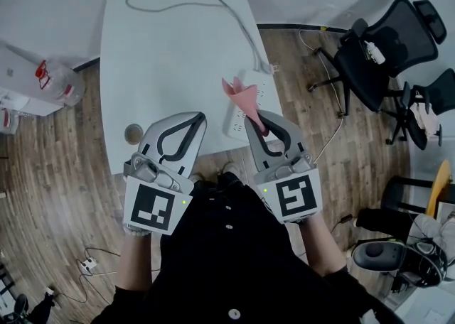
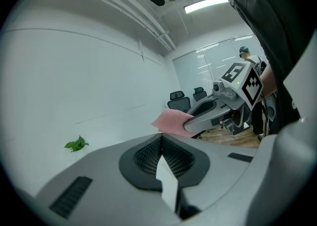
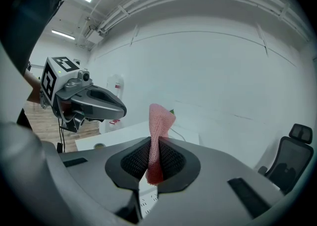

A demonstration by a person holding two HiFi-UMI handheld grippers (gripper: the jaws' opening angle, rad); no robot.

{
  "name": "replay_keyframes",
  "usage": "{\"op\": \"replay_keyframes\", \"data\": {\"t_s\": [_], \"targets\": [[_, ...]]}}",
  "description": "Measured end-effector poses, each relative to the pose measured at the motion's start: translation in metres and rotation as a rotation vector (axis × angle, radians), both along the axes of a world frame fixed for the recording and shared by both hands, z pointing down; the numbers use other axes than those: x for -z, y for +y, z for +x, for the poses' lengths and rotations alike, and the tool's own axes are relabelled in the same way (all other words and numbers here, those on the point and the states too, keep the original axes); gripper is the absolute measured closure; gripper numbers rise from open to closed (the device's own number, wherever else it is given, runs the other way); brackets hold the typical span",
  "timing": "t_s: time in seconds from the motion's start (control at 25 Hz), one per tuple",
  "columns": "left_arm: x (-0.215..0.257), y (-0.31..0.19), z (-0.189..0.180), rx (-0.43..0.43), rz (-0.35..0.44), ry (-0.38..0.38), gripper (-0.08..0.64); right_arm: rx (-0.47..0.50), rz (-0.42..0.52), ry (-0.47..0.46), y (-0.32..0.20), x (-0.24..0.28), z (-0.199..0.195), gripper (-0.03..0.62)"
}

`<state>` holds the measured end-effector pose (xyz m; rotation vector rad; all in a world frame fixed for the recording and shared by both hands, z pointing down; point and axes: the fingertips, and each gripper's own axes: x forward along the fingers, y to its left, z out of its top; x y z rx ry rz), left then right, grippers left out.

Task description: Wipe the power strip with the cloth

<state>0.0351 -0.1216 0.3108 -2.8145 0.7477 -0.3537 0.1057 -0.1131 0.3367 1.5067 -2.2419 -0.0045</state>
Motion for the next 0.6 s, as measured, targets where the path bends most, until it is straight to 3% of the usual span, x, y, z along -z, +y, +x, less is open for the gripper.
{"op": "replay_keyframes", "data": {"t_s": [0.6], "targets": [[0.0011, 0.0053, 0.001, 0.003, 0.006, -0.006, 0.546, 0.005, 0.005, -0.006, 0.0032, 0.0004, -0.0019, 0.538]]}}
